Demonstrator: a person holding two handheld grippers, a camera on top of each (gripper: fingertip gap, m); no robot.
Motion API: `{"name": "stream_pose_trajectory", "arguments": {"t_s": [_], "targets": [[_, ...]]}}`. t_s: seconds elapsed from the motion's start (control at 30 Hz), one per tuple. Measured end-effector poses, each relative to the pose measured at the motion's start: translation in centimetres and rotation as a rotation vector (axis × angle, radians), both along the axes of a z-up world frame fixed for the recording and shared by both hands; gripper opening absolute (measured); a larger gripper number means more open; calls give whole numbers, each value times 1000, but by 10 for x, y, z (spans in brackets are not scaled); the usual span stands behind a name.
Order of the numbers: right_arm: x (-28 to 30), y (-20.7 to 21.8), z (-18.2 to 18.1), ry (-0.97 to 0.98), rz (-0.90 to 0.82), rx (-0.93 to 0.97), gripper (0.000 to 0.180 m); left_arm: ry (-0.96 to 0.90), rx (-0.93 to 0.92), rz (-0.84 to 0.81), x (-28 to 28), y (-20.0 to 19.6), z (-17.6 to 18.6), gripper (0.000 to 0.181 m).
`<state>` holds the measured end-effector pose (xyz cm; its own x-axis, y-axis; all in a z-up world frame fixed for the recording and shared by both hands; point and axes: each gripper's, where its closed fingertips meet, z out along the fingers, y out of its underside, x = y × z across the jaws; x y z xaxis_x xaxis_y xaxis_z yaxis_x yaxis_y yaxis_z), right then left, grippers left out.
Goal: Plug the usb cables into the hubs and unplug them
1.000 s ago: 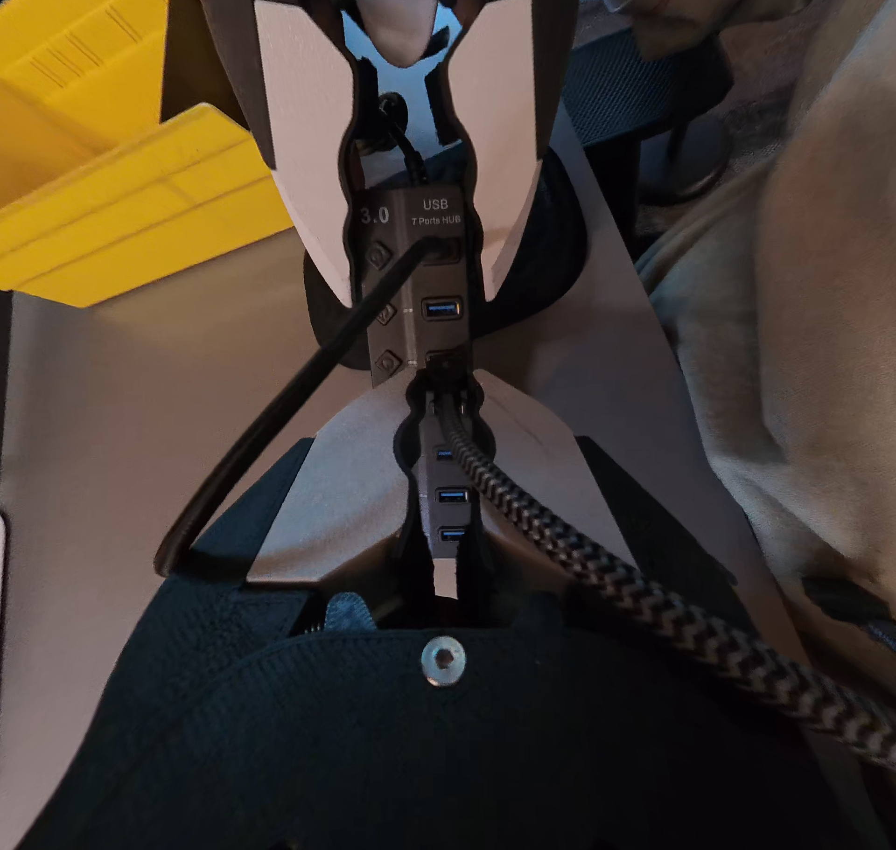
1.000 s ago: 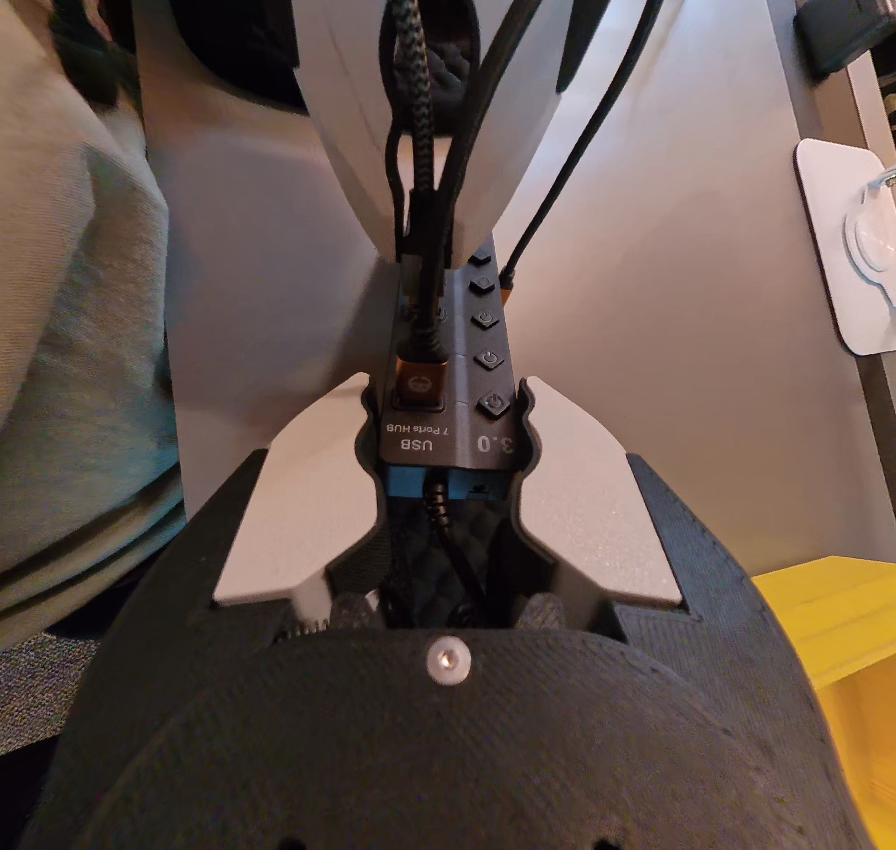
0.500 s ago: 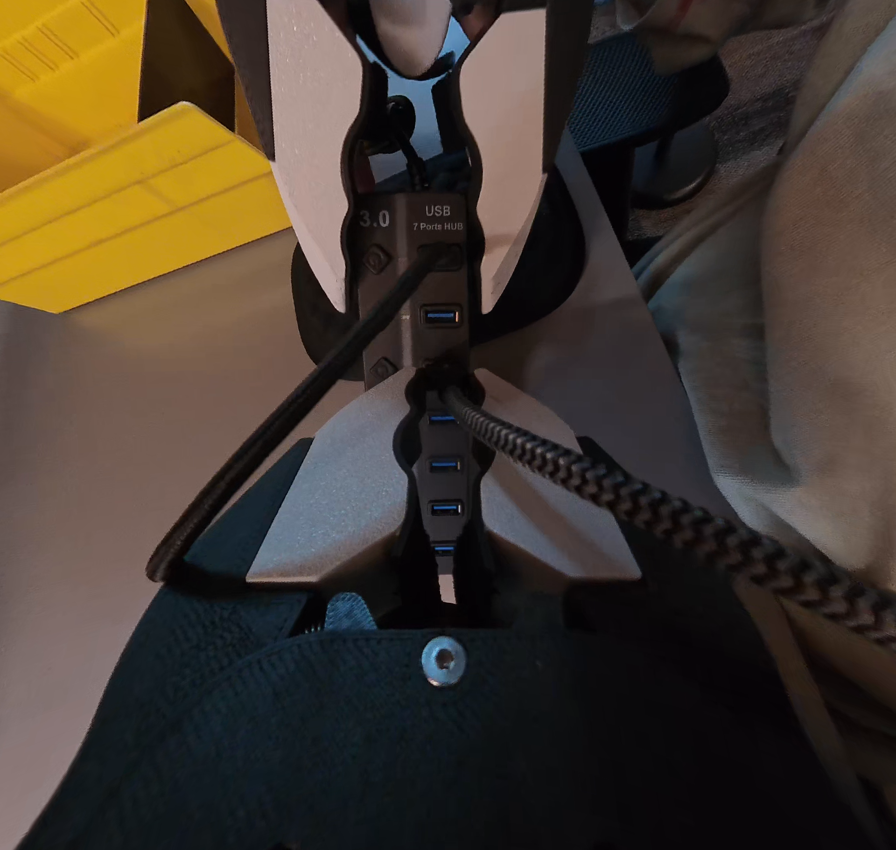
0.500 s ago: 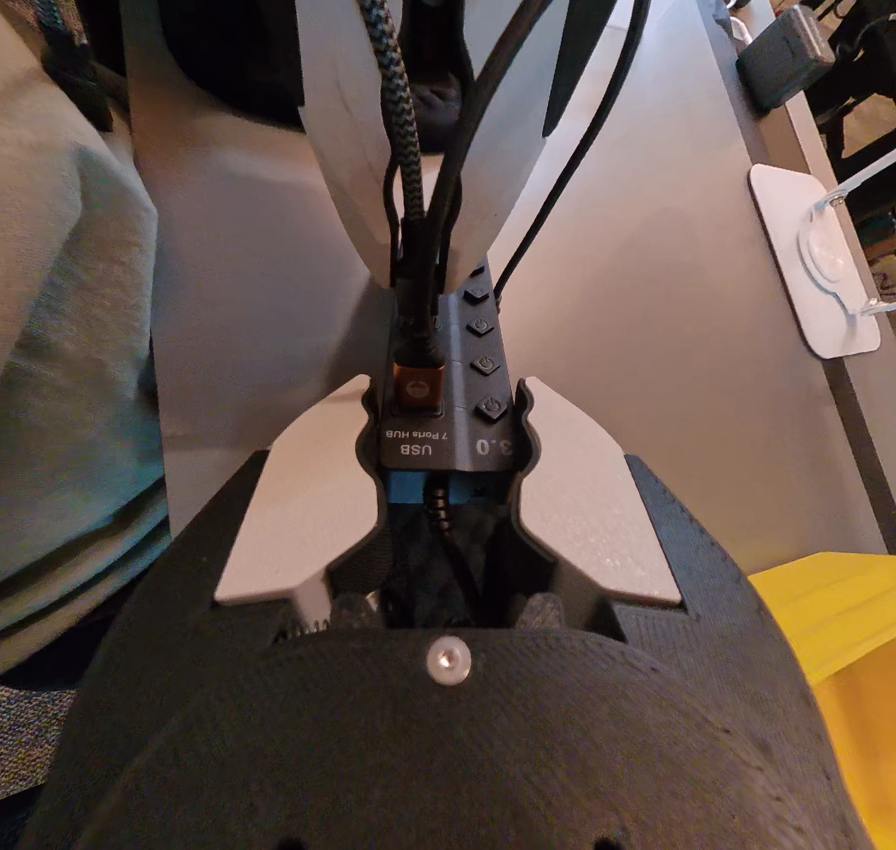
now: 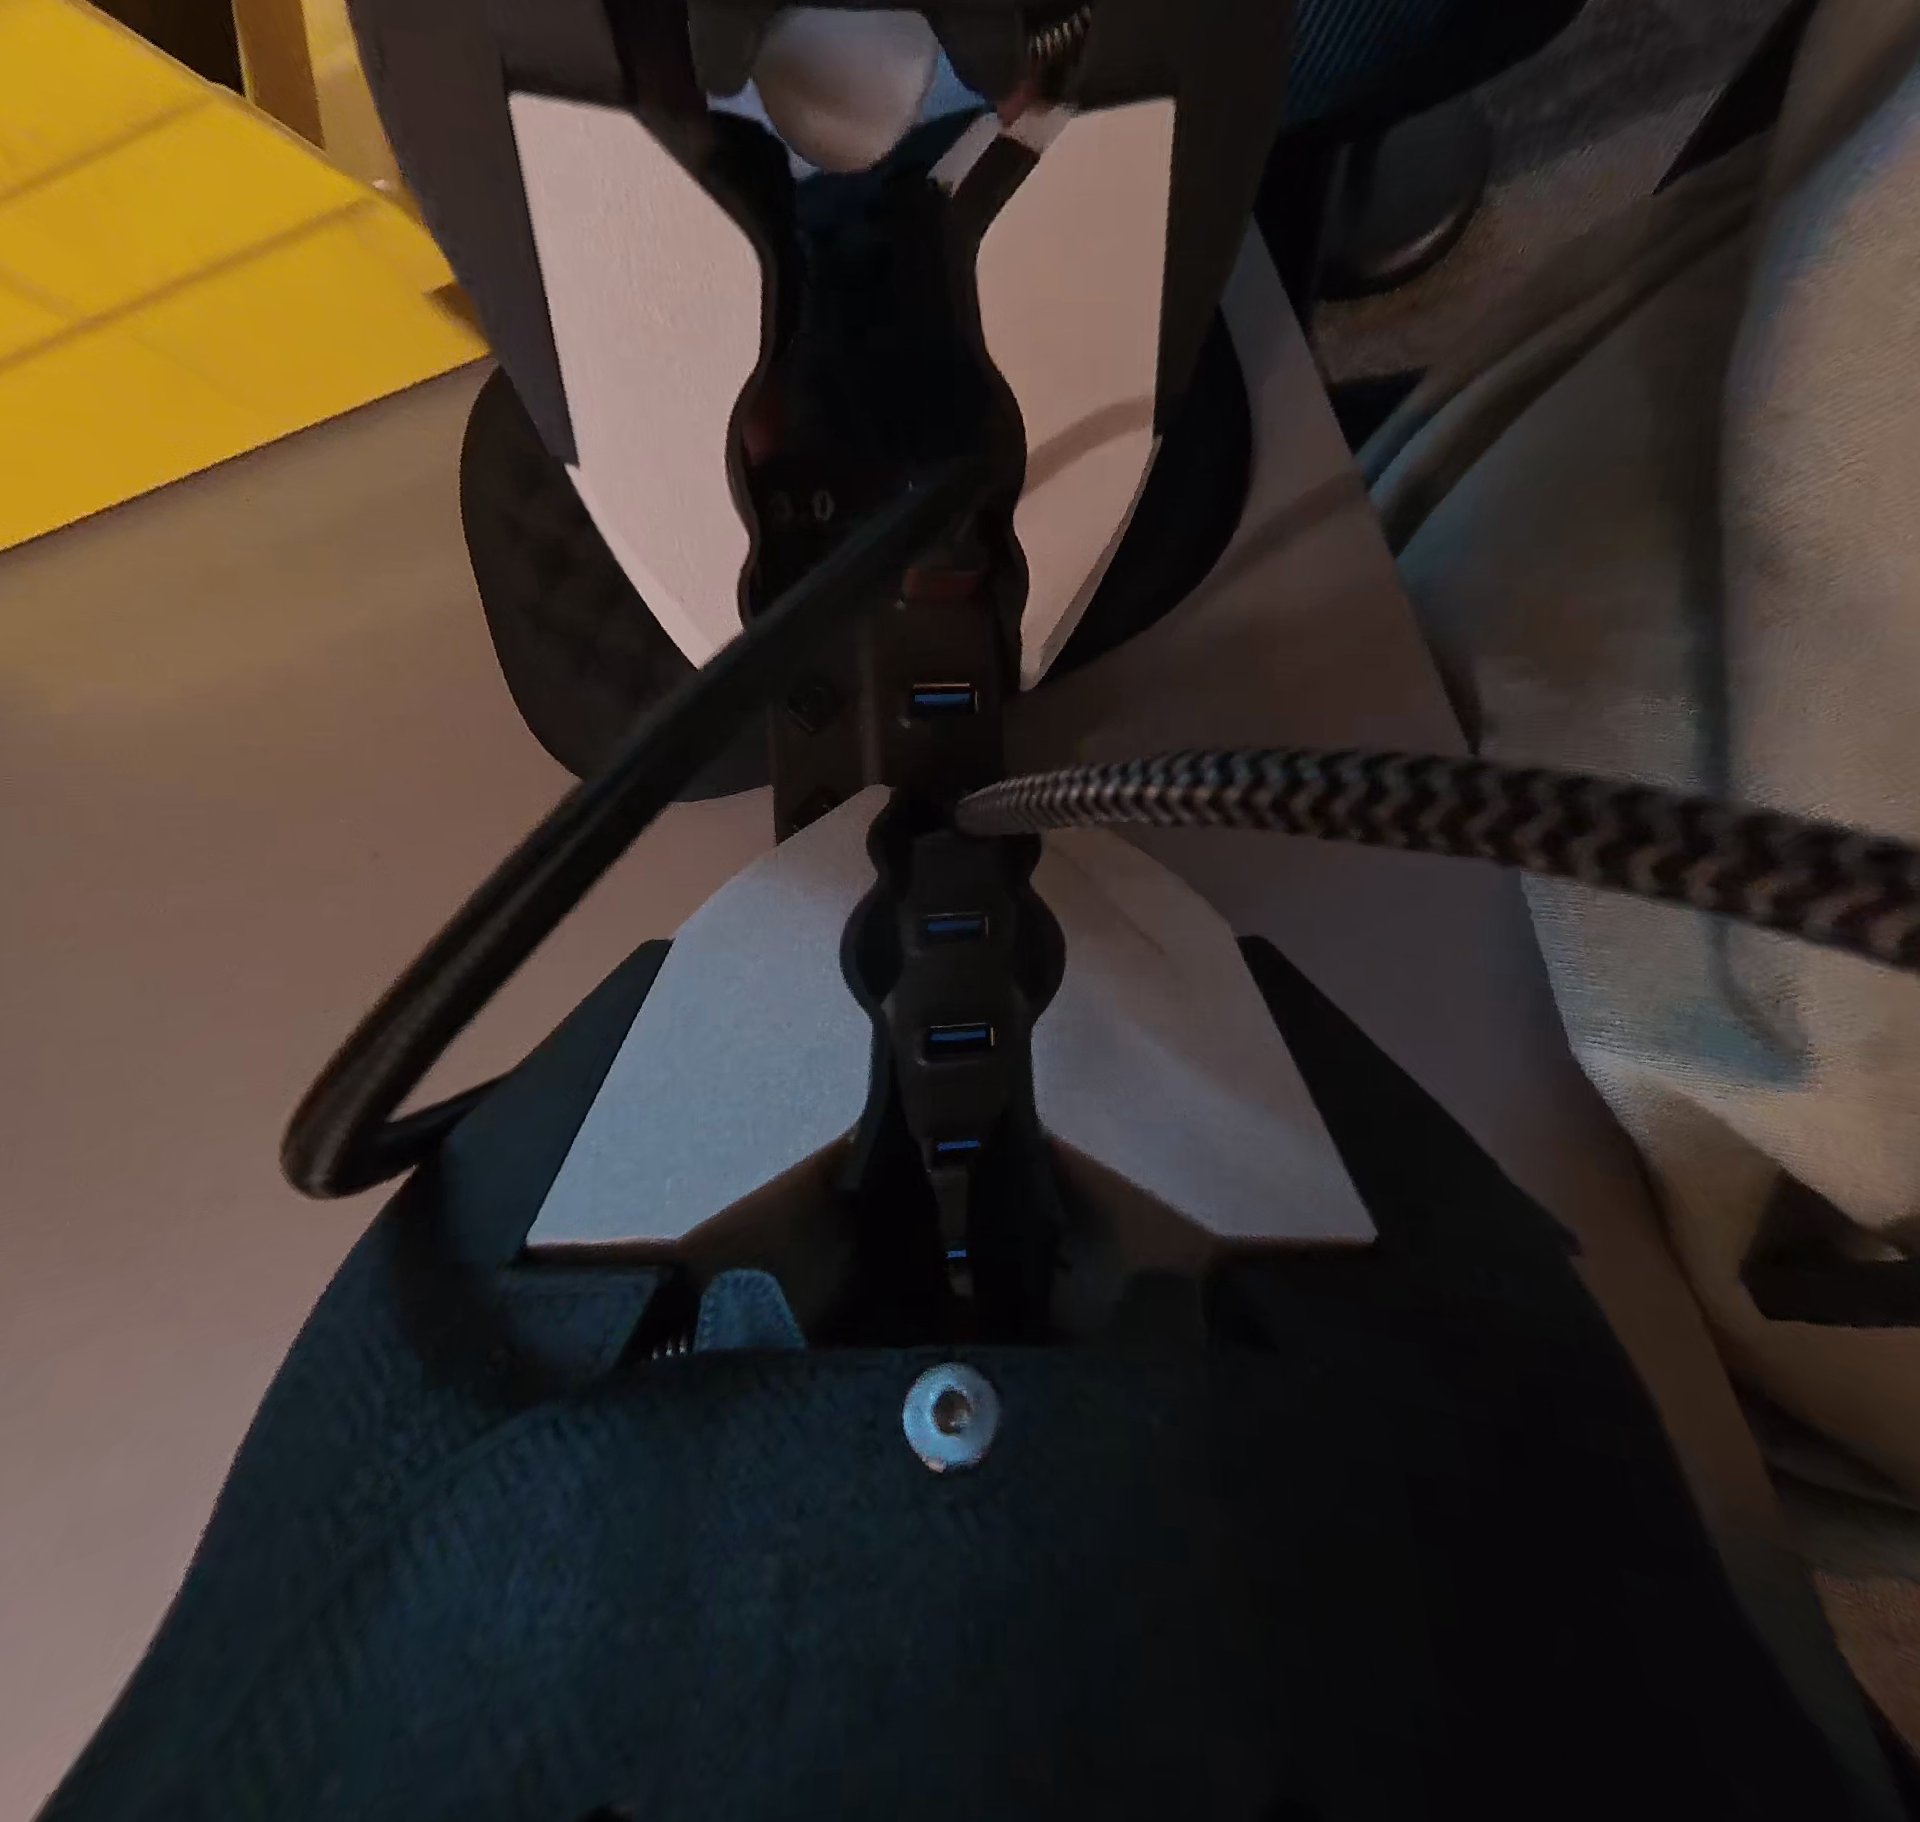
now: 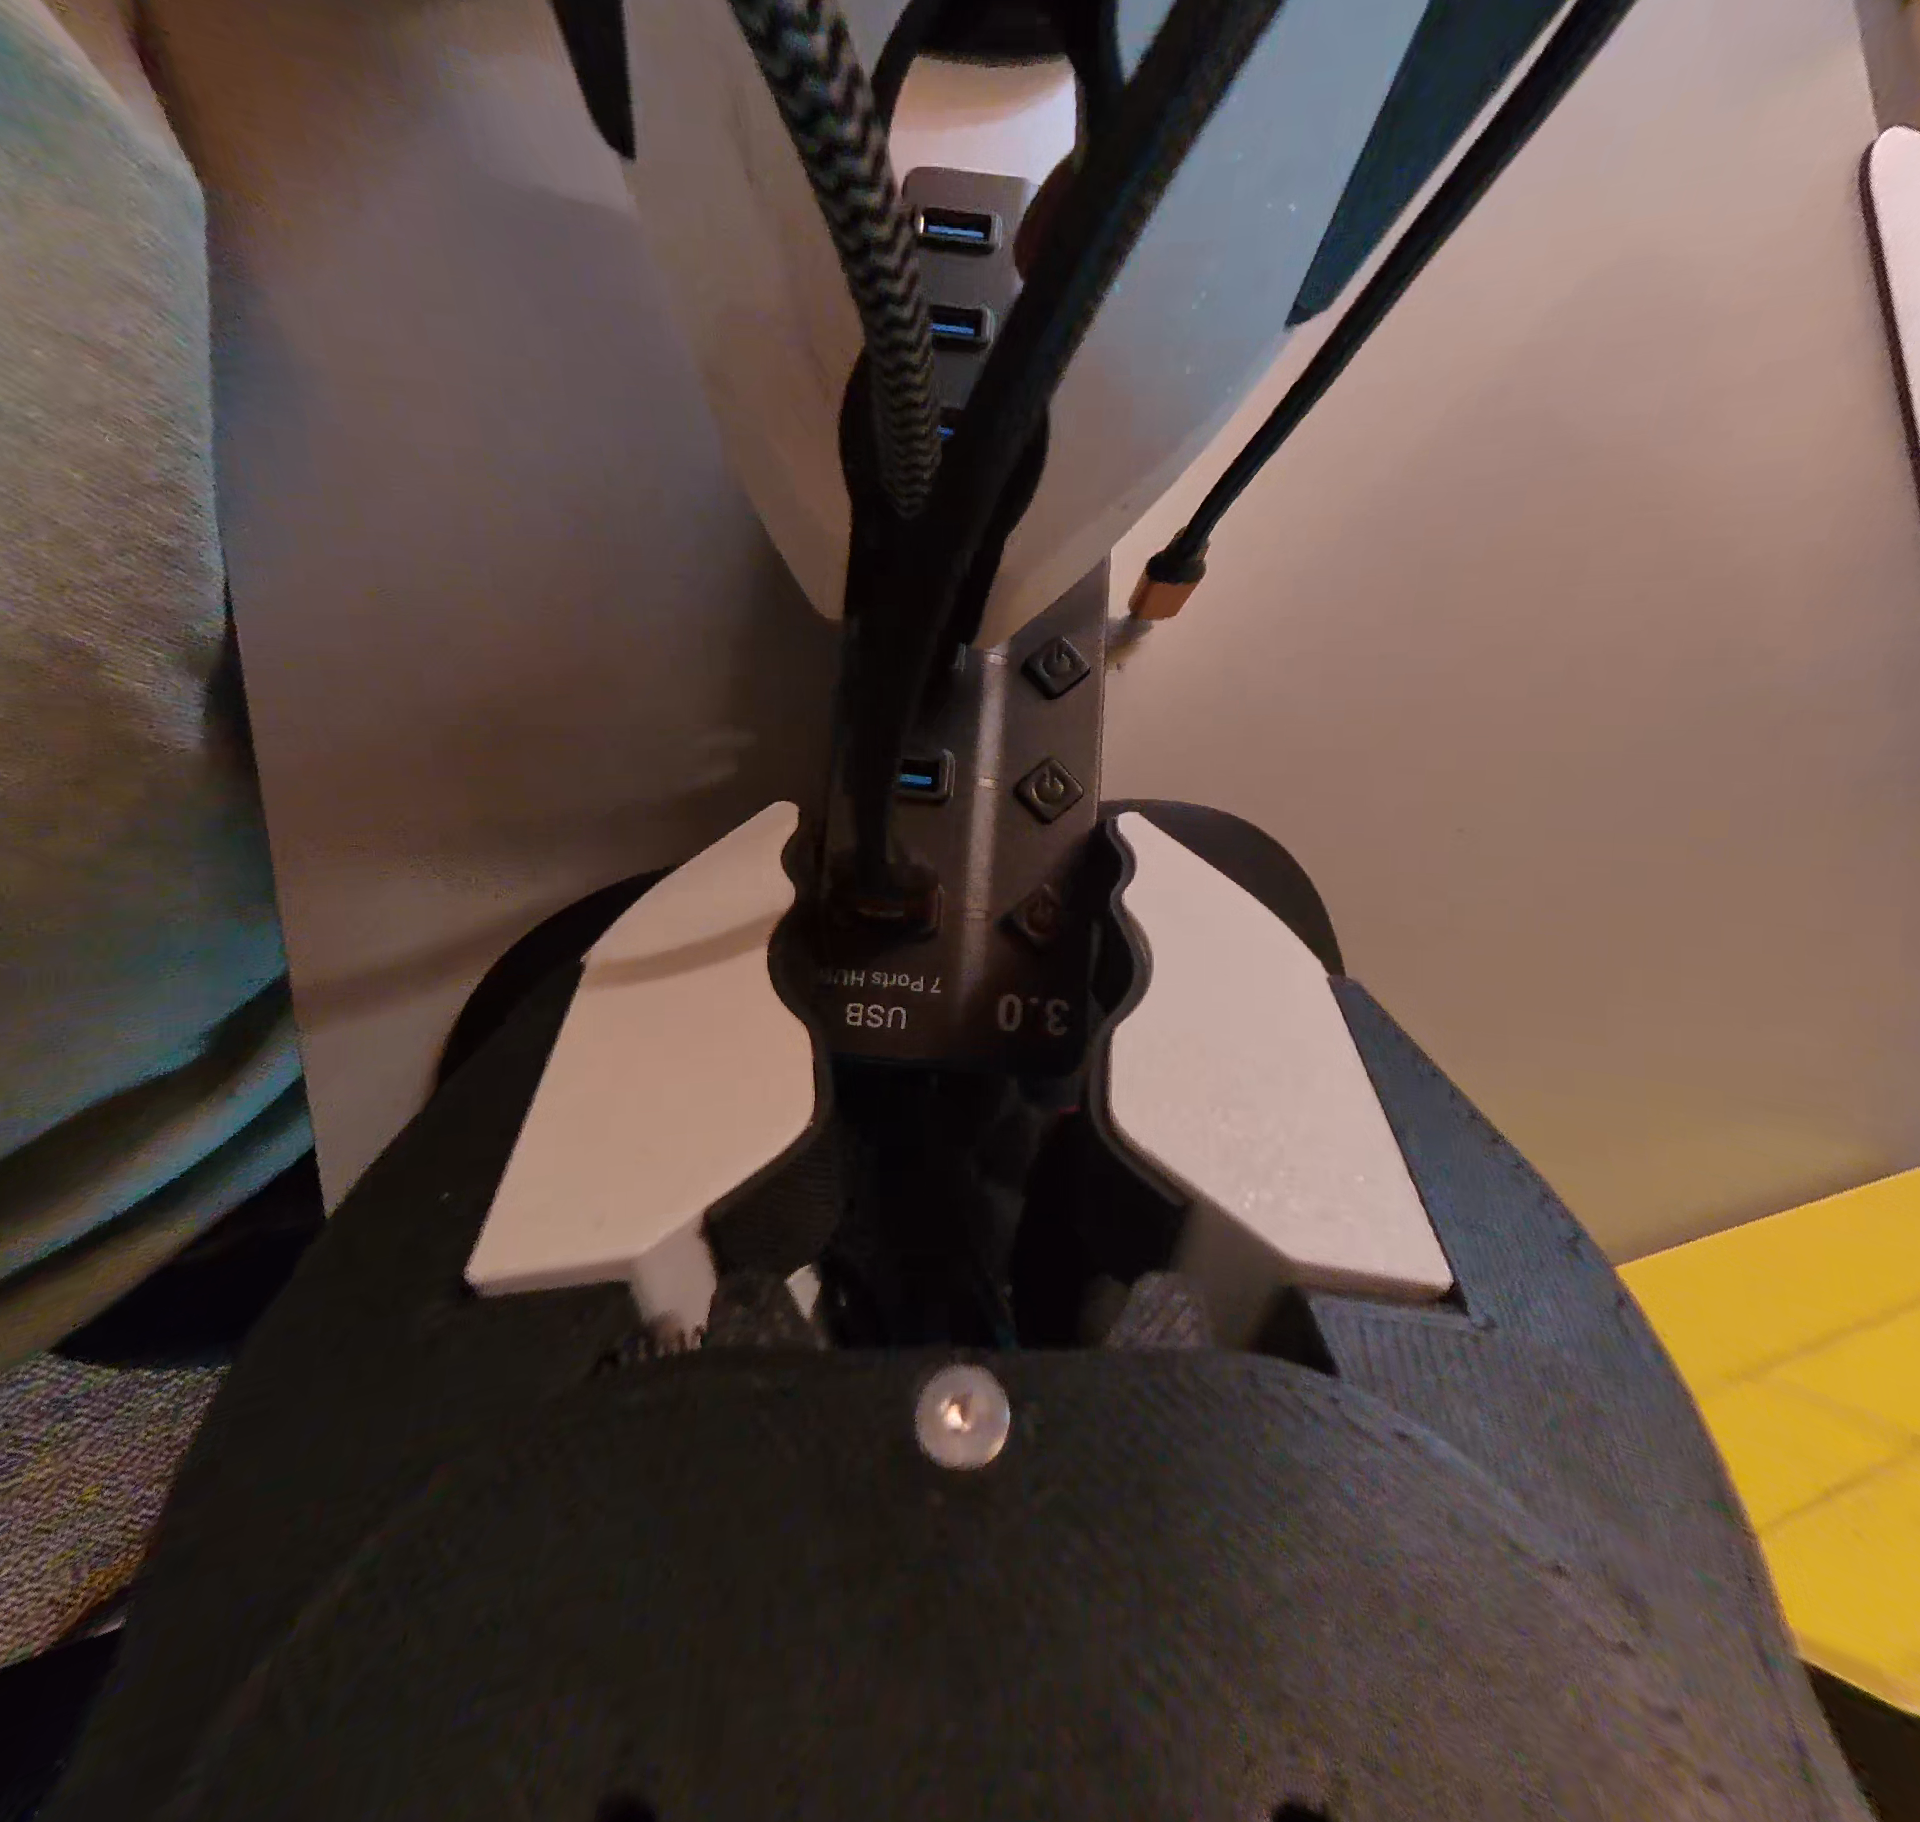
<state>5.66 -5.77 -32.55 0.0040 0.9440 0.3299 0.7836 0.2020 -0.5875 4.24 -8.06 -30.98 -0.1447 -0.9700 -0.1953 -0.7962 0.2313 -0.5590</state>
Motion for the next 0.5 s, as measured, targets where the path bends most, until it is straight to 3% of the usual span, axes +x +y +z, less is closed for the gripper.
{"name": "stream_pose_trajectory", "arguments": {"t_s": [0.23, 0.27, 0.3, 0.33, 0.4, 0.5], "targets": [[-5, 3, 6, 154, -20, -65, 52, -17, -6, 34, -3, 8, -6, 18], [-5, 5, 5, 158, -26, -50, 53, -41, 28, 31, -4, 9, -5, 31], [-6, 7, 8, 174, -22, -3, 53, -80, 42, 43, -7, 8, -1, 52], [-6, 9, 11, 175, -21, 53, 53, -132, 35, 78, -12, 8, 7, 56], [-3, 13, 17, 133, -26, 187, 53, -269, 19, 131, -26, 3, 28, 56], [3, 22, 34, -2, -20, 471, 53, -456, 147, 235, -66, 6, 58, 56]]}}
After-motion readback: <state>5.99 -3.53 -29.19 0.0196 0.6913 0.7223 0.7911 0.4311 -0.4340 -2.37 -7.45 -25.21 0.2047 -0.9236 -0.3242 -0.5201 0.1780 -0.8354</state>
